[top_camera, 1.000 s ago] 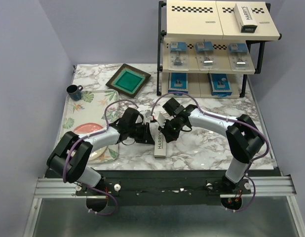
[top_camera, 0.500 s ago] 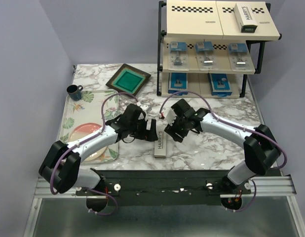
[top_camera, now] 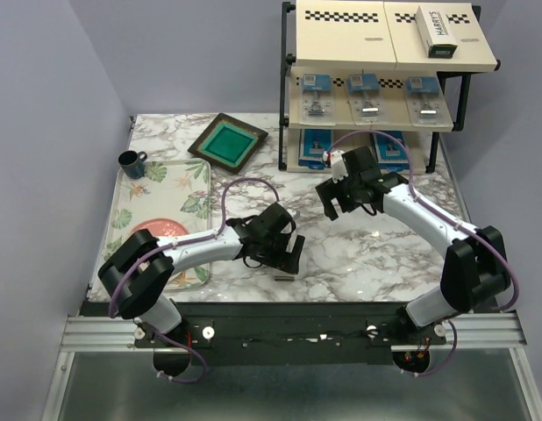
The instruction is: Place and organize the shaving razors onto the shelf
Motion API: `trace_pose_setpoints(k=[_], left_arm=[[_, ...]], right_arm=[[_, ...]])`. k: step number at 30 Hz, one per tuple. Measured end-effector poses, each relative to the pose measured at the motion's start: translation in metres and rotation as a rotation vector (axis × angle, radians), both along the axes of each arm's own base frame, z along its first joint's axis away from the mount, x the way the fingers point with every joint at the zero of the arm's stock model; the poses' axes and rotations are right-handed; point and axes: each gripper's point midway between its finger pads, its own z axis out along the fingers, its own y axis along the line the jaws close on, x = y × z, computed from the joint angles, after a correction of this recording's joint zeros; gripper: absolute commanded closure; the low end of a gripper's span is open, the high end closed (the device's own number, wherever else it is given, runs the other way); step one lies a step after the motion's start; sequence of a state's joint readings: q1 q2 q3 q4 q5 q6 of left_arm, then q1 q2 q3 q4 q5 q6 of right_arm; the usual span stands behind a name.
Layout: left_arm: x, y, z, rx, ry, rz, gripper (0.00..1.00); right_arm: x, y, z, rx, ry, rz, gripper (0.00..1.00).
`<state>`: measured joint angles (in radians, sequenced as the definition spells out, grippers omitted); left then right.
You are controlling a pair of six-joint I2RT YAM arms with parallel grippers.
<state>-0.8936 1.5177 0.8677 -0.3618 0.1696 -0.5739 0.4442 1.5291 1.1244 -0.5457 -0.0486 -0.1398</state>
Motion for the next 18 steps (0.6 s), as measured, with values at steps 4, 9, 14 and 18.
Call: trace_pose_setpoints(k=[4, 9, 14, 18], left_arm=[[0.004, -0.004, -0.01, 0.048, 0.007, 0.007, 0.07], [0.012, 0.0, -0.02, 0.131, -0.002, 0.047, 0.21], [0.023, 0.01, -0.025, 0.211, -0.029, 0.107, 0.29], [0.029, 0.019, -0.026, 0.254, -0.065, 0.137, 0.37]], right_arm=[[-0.003, -0.001, 0.007, 0.02, -0.023, -0.011, 0.05], [-0.007, -0.01, 0.003, 0.025, -0.018, -0.039, 0.05], [-0.009, -0.016, -0.002, 0.03, 0.0, -0.063, 0.05], [-0.007, -0.017, -0.002, 0.037, -0.002, -0.065, 0.05]])
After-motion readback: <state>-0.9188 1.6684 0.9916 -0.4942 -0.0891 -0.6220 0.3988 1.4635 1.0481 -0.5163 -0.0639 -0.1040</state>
